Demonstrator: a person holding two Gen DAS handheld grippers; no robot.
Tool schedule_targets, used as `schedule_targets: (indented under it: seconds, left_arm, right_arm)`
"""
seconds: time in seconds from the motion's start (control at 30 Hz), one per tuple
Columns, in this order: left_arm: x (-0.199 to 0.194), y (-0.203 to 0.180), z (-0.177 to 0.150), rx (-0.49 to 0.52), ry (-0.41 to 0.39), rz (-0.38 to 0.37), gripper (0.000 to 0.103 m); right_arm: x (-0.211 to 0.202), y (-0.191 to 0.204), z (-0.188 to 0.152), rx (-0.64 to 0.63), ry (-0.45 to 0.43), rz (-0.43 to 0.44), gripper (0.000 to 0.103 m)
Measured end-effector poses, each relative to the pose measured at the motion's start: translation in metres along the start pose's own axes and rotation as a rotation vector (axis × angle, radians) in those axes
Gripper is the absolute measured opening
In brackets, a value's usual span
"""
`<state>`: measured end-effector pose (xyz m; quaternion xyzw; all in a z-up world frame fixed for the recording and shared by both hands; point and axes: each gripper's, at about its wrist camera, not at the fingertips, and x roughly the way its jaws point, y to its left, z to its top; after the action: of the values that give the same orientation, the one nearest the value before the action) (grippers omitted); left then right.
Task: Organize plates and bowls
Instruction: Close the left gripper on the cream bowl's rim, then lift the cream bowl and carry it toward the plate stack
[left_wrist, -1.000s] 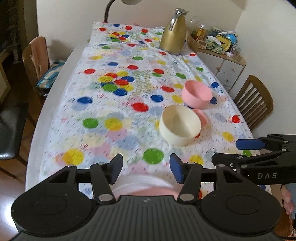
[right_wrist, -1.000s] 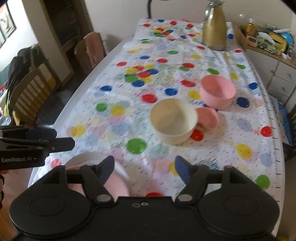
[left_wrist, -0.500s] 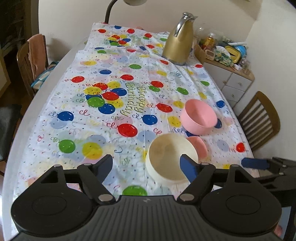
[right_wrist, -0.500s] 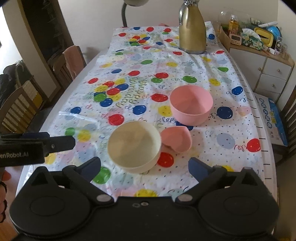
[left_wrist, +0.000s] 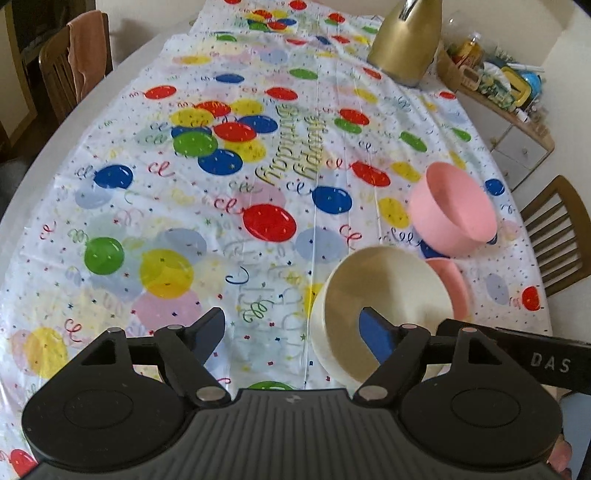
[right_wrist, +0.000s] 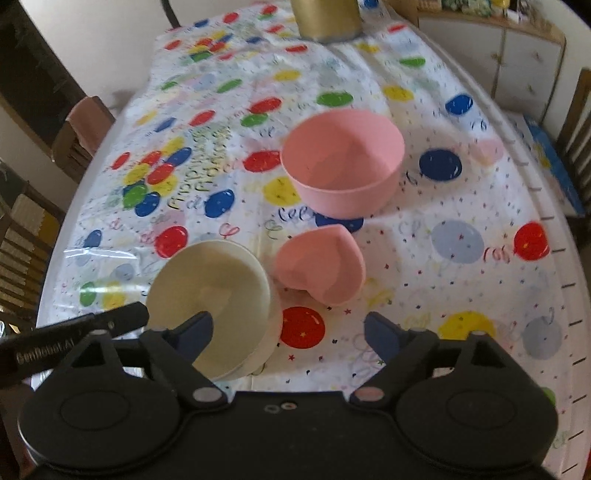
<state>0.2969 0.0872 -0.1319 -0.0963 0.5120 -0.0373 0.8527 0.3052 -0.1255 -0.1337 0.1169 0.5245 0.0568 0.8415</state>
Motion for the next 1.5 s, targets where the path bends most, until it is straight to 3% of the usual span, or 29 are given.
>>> schedule_targets:
  seconds: [0.2, 0.33, 0.4, 0.47, 0.53, 0.73, 0.87, 1.5]
  left_arm:
    - [0.01, -0.007, -0.005, -0.004, 0.005, 0.015, 0.079]
    - [0.012, -0.009, -0.007, -0.019, 0.008, 0.034, 0.078]
    - [0.013, -0.01, -0.007, -0.019, 0.008, 0.034, 0.069]
    - [0.014, -0.012, -0.006, -0.021, 0.017, 0.029, 0.05]
    - [0.016, -0.014, -0.006, -0.024, 0.025, 0.021, 0.04]
    - [0.019, -0.016, -0.008, -0.036, 0.033, 0.007, 0.02]
    - [0.016, -0.019, -0.011, -0.027, 0.032, -0.011, 0.014]
    - [-0.036, -0.052, -0.043, 0.103, 0.046, -0.061, 0.014]
  right_arm:
    - [0.012, 0.005, -0.001, -0.012, 0.022, -0.026, 0.067]
    - [0.016, 0.008, -0.001, -0.019, 0.028, -0.026, 0.049]
    - [0.017, 0.011, -0.001, -0.026, 0.029, -0.025, 0.044]
    - [0.018, 0.013, -0.001, -0.031, 0.032, -0.027, 0.034]
    - [0.019, 0.016, -0.002, -0.037, 0.032, -0.028, 0.03]
    - [0.019, 0.021, -0.005, -0.054, 0.03, -0.029, 0.01]
    - [0.017, 0.026, -0.007, -0.063, 0.026, -0.041, 0.01]
    - [-0.043, 0.011, -0.049, -0.014, -0.014, -0.057, 0.01]
